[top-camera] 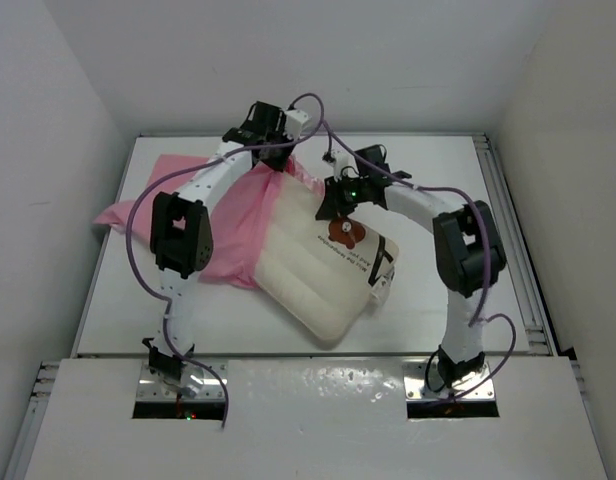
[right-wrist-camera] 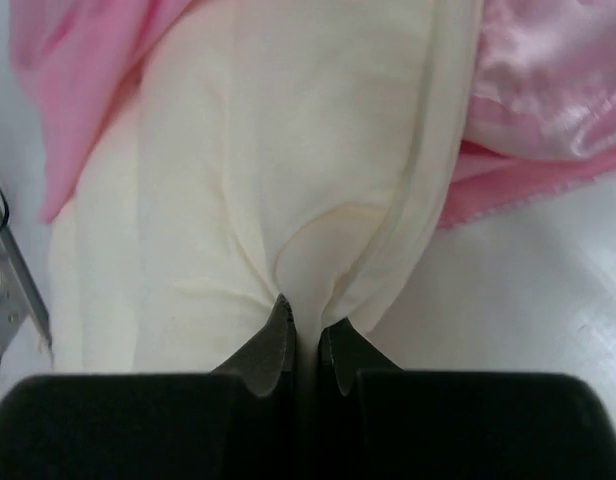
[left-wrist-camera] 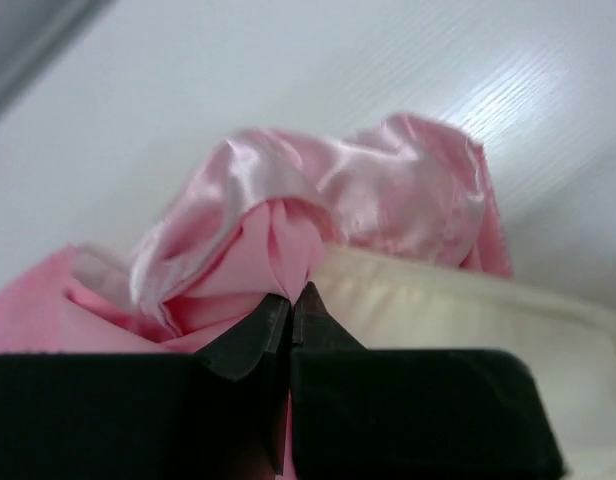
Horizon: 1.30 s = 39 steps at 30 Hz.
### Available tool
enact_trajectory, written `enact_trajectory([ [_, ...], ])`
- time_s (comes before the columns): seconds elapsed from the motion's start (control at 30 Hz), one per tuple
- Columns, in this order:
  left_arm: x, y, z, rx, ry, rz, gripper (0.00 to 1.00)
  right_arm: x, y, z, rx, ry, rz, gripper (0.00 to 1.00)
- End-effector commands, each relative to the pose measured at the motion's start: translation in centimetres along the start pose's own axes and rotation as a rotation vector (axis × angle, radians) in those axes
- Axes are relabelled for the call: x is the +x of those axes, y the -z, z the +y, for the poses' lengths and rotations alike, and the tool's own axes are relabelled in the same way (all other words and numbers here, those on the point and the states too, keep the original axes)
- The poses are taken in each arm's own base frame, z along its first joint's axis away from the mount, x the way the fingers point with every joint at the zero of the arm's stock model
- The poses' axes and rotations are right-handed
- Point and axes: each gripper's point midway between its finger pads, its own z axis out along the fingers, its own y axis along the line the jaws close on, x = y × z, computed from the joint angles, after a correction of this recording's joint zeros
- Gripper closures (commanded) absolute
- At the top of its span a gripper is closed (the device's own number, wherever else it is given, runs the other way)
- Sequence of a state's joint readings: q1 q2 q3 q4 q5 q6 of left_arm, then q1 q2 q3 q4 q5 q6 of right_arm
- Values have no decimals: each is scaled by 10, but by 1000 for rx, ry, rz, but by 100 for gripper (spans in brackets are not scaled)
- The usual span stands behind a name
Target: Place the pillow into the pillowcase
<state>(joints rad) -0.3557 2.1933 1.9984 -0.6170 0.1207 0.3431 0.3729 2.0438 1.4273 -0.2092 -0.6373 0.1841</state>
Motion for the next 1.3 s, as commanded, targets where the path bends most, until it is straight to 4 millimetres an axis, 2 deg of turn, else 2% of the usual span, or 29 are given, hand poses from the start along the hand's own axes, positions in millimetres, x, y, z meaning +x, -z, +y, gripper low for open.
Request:
enact_trajectory([
  [0.0, -93, 41, -23, 69, -129, -260, 100, -18, 34, 75, -119, 268, -48, 100],
  [0.07, -110, 63, -45, 138, -225, -293, 100, -30, 48, 90, -119, 298, -100, 100],
  [0.1, -123, 74, -71, 223, -296, -335, 100, -36, 50, 90, -107, 304, -133, 100],
  [0.17, -111, 88, -109, 362, -341, -302, 100, -49, 61, 91, -81, 270, -198, 100],
  [0.2, -111, 98, -129, 461, -384, -328, 100, -68, 66, 88, -45, 291, -276, 100],
  [0.23, -97, 106, -145, 541, -390, -293, 100, -77, 71, 87, -22, 254, -326, 100],
  [0.3, -88, 124, -173, 662, -422, -291, 100, -105, 88, 84, 39, 258, -487, 100],
  [0.37, -87, 142, -194, 744, -446, -307, 100, -124, 104, 79, 61, 198, -623, 100],
  [0.43, -82, 157, -209, 798, -485, -309, 100, -135, 114, 62, 107, 74, -716, 100],
  [0.47, -81, 161, -213, 818, -488, -311, 100, -146, 119, 56, 111, 49, -781, 100],
  [0.57, -81, 167, -222, 842, -476, -320, 100, -157, 127, 26, 158, -157, -890, 100],
  [0.6, -85, 166, -223, 840, -457, -334, 100, -152, 116, 13, 177, -212, -876, 100],
  [0.63, -87, 170, -222, 841, -442, -342, 100, -154, 114, 6, 193, -270, -888, 100],
  [0.7, -86, 168, -224, 858, -405, -351, 100, -135, 93, -10, 249, -344, -809, 100],
  [0.73, -87, 170, -223, 853, -399, -359, 100, -132, 89, -11, 259, -357, -790, 100],
  [0.77, -83, 167, -223, 854, -383, -346, 100, -121, 83, -15, 274, -381, -745, 92],
  [0.8, -84, 164, -222, 840, -385, -350, 100, -114, 79, -19, 276, -390, -716, 78],
  [0.83, -84, 162, -219, 822, -382, -347, 100, -107, 77, -19, 263, -390, -688, 43],
  [0.87, -78, 152, -213, 777, -372, -317, 95, -99, 74, -15, 227, -388, -641, 32],
  [0.9, -81, 148, -208, 743, -360, -319, 86, -97, 81, -16, 231, -365, -628, 26],
  [0.93, -80, 143, -200, 713, -341, -310, 62, -89, 83, -16, 241, -357, -604, 20],
  [0.97, -75, 134, -192, 670, -319, -284, 50, -76, 84, -20, 265, -362, -556, 9],
  [1.0, -77, 133, -185, 649, -296, -290, 42, -71, 89, -22, 279, -348, -534, 5],
  [1.03, -77, 134, -174, 624, -278, -292, 28, -70, 98, -19, 295, -288, -520, 3],
  [1.13, -76, 135, -137, 496, -245, -266, 10, -38, 109, -23, 347, -263, -396, 1],
  [1.17, -74, 137, -129, 463, -234, -254, 8, -32, 112, -25, 356, -257, -381, 1],
  [1.2, -70, 141, -112, 417, -212, -242, 7, -28, 115, -27, 351, -243, -366, 1],
  [1.23, -60, 138, -97, 362, -193, -206, 6, -13, 115, -26, 340, -259, -325, 2],
  [1.27, -50, 138, -89, 334, -177, -173, 6, -5, 114, -26, 327, -269, -306, 7],
])
